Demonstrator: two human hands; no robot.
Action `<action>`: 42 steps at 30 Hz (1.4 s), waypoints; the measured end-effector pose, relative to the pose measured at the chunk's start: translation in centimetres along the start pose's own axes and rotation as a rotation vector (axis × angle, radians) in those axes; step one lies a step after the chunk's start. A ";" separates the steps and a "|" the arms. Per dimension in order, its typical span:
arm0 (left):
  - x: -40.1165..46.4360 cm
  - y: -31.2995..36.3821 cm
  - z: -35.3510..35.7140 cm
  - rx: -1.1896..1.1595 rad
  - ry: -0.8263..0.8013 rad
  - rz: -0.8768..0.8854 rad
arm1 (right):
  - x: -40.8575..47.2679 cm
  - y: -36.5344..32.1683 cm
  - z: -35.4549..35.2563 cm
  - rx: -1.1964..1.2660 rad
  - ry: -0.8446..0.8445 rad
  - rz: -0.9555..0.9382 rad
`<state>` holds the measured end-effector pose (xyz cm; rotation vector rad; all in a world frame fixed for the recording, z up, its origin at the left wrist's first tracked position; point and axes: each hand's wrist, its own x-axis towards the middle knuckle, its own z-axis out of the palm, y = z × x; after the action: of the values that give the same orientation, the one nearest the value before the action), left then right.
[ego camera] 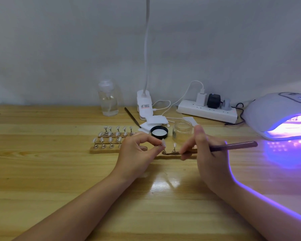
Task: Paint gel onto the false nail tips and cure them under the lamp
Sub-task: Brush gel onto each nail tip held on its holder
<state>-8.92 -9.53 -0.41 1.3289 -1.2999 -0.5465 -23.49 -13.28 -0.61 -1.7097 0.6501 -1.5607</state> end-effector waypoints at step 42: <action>-0.1 -0.2 0.1 -0.021 0.029 -0.013 | -0.1 0.0 0.3 0.034 0.027 -0.039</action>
<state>-8.94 -9.55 -0.61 1.3243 -1.2599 -0.5468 -23.19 -13.16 -0.65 -1.6885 0.6038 -1.6153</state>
